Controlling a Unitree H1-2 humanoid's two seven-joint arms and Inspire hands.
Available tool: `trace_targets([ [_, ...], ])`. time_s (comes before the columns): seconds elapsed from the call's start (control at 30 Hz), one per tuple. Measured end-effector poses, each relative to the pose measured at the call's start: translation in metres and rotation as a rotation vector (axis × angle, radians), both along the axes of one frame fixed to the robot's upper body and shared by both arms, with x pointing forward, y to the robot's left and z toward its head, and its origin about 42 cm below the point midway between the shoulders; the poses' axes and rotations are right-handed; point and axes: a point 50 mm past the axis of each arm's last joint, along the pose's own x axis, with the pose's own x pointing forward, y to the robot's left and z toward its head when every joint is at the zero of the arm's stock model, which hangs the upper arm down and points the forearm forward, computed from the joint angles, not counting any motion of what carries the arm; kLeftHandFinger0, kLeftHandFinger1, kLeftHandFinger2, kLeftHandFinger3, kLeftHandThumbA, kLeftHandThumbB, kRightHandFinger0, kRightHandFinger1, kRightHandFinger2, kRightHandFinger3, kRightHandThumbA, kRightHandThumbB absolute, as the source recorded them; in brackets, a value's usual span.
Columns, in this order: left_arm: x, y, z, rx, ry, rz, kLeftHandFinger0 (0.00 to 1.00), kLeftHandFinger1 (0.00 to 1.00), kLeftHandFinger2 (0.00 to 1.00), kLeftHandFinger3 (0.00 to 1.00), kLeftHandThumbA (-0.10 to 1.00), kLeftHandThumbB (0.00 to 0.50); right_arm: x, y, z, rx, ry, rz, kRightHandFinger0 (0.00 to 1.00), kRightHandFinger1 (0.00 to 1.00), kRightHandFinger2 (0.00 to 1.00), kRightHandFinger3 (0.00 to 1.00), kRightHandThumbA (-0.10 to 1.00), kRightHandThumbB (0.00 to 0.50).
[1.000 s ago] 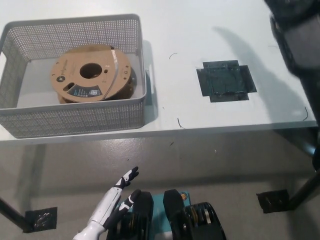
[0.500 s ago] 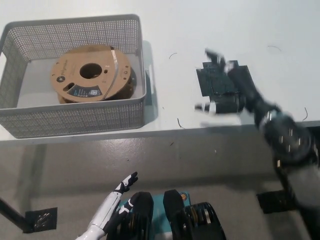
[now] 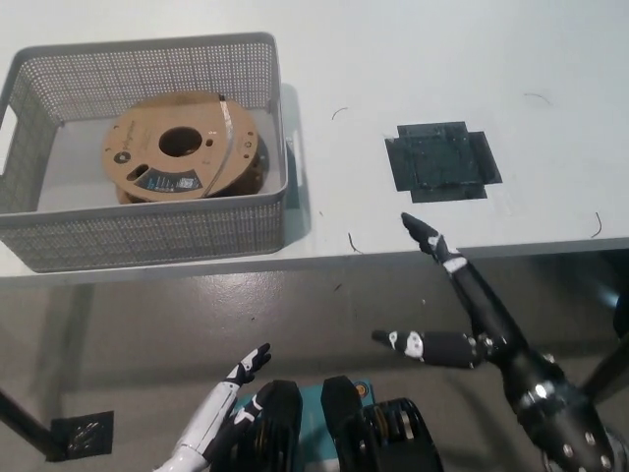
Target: Use the right hand to pick up a 3d printing filament and place it into a container on the left side
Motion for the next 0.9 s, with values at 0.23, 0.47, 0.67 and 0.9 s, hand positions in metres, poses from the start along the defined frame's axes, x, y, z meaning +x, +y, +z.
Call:
trace_targets([
  [0.23,0.000,0.000,0.000,-0.001,0.000,0.000,1.00,1.00,1.00,1.00,1.00,0.210,-0.052,-0.010,0.011,0.035,-0.140,-0.029,1.00,1.00,1.00,1.00,1.00,0.223],
  [0.47,0.000,-0.003,0.000,-0.011,-0.006,0.004,1.00,1.00,1.00,1.00,1.00,0.215,-0.067,-0.013,-0.014,0.053,-0.135,-0.063,1.00,1.00,1.00,1.00,1.00,0.192],
  [0.67,0.000,-0.007,0.002,-0.038,-0.031,0.027,1.00,1.00,1.00,1.00,1.00,0.219,-0.043,-0.005,-0.069,0.059,-0.005,-0.090,1.00,1.00,1.00,1.00,1.00,0.166],
  [0.9,0.004,-0.007,0.007,-0.067,-0.063,0.076,1.00,1.00,1.00,1.00,1.00,0.195,-0.016,0.000,-0.109,0.013,0.106,-0.083,1.00,1.00,1.00,1.00,1.00,0.124],
])
